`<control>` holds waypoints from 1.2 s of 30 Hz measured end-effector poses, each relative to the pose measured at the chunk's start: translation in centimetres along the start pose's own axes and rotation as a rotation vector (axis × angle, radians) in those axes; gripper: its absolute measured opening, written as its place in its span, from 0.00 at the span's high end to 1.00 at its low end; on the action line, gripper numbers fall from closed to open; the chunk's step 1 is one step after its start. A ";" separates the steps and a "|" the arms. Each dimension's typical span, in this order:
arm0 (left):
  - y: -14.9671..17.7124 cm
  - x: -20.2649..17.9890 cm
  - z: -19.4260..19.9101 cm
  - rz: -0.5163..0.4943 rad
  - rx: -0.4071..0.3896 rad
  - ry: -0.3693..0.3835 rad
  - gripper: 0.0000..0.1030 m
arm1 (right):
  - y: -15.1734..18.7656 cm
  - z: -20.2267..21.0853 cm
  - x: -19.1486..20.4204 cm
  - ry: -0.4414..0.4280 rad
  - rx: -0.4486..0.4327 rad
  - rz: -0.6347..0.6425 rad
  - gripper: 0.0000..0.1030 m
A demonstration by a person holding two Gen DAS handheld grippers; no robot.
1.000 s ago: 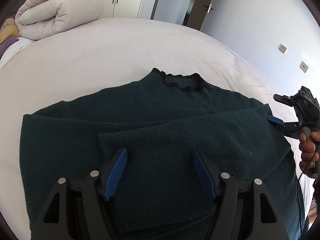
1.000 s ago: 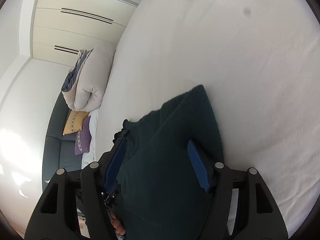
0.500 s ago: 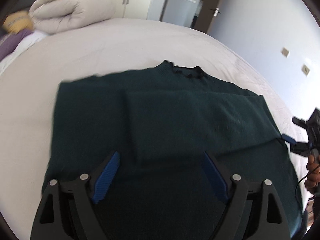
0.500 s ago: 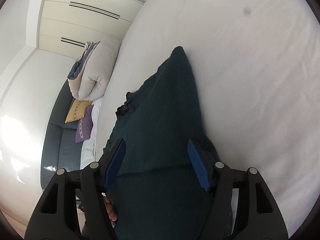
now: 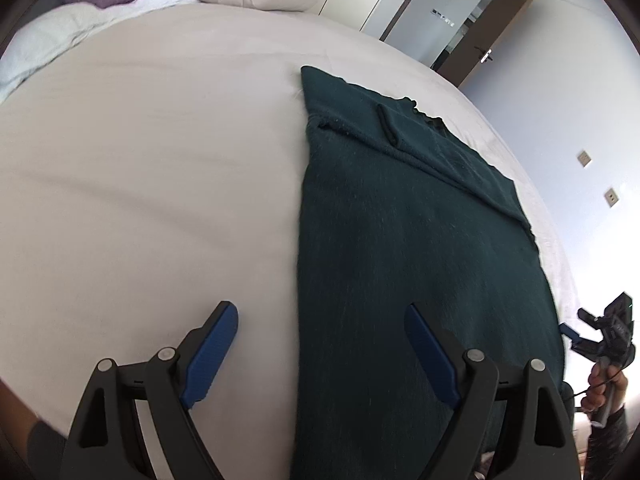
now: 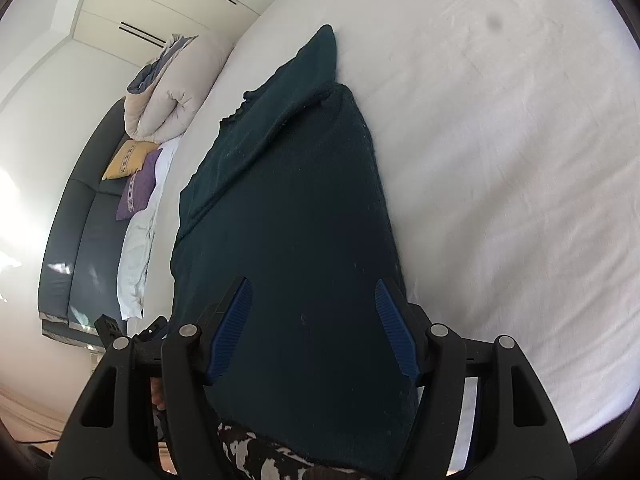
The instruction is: Fold small clothes
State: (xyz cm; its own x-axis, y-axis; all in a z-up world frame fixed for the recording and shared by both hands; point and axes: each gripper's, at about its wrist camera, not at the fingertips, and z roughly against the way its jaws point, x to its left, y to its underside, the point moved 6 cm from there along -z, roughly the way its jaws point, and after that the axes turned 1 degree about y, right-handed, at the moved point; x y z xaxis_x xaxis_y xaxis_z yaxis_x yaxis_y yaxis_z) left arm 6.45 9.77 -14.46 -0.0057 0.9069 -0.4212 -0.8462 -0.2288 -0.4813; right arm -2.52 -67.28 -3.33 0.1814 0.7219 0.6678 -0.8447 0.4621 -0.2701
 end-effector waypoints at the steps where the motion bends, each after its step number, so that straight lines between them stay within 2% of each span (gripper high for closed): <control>1: 0.4 0.2 0.4 0.018 0.008 0.026 0.16 | 1.0 0.6 -0.2 -0.004 0.004 -0.006 0.39; 4: 1.5 1.0 1.0 0.052 0.031 0.072 0.16 | 2.9 2.0 -1.4 -0.012 0.022 -0.029 0.39; 10: 3.3 0.9 1.9 0.044 0.124 0.149 0.16 | 5.4 4.0 -2.7 -0.007 0.034 -0.040 0.39; 14: 3.9 1.0 2.1 0.050 0.170 0.195 0.16 | 6.1 5.0 -3.6 0.008 0.043 -0.060 0.39; 21: 5.7 -0.6 1.3 0.011 0.279 0.270 0.17 | 6.5 6.3 -5.0 -0.041 0.044 -0.120 0.39; 29: 5.8 -0.6 0.3 0.090 0.326 0.368 0.18 | 7.1 7.0 -5.3 -0.062 0.076 -0.131 0.39; 32: 5.7 -0.5 0.3 0.087 0.334 0.362 0.26 | 7.4 7.4 -5.5 -0.061 0.087 -0.129 0.39; 34: 5.6 -0.4 0.2 0.099 0.337 0.367 0.36 | 7.5 7.6 -5.6 -0.064 0.089 -0.131 0.39; 36: 5.8 -0.2 0.1 0.124 0.348 0.389 0.51 | 7.5 7.6 -5.6 -0.065 0.096 -0.134 0.38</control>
State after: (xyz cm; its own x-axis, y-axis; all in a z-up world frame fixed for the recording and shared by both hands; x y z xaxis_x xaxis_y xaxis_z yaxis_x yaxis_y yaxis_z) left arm 1.51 8.29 -17.11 0.0255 0.6673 -0.7443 -0.9787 -0.1351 -0.1546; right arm -13.74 -71.75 -3.84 0.2655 0.6208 0.7376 -0.8599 0.4984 -0.1100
